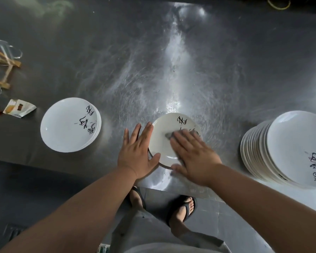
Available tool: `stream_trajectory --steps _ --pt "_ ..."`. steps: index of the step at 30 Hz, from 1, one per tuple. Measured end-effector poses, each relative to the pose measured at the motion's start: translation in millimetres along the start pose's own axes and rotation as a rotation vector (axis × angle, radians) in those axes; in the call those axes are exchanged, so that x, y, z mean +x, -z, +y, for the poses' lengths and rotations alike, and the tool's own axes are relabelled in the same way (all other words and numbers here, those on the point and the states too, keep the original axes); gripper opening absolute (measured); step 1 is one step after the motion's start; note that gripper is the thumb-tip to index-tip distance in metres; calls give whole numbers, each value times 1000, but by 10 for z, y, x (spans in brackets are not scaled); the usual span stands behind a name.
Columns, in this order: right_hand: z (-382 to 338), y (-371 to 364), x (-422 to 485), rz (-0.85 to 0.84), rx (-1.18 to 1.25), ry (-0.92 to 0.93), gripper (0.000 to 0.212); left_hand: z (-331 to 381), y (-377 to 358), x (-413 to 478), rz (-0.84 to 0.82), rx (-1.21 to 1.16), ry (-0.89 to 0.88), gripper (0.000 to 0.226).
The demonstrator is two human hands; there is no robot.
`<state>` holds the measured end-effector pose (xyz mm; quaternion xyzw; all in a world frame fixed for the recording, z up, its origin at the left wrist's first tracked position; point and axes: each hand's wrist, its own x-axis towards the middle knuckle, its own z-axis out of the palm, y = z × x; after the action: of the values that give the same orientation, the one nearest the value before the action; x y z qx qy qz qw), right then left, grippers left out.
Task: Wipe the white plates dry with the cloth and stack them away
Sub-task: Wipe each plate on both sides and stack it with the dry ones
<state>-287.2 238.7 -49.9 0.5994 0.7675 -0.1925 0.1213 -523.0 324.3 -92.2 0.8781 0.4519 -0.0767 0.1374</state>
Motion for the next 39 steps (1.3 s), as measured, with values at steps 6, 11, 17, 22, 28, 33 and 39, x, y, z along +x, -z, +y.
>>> stream_trajectory --steps 6,11,17,22,28,33,39 --pt "-220 -105 -215 -5 87 54 92 -6 -10 -1 13 -32 -8 94" --pt "112 -117 -354 21 30 40 82 -20 -24 0 19 -16 -23 94" --pt "-251 -137 -316 21 78 -3 90 -20 -26 2 32 -40 -21 95" --pt "-108 -182 -369 31 24 121 78 -25 -32 4 26 -22 -30 95" --pt "-259 -136 -186 -18 66 139 78 -25 -35 -1 41 -21 -30 95" --pt "-117 142 255 -62 -3 194 83 -26 -20 -2 4 -8 -28 95" --pt "35 405 675 -92 -75 18 90 -36 -23 17 -15 13 -38 95"
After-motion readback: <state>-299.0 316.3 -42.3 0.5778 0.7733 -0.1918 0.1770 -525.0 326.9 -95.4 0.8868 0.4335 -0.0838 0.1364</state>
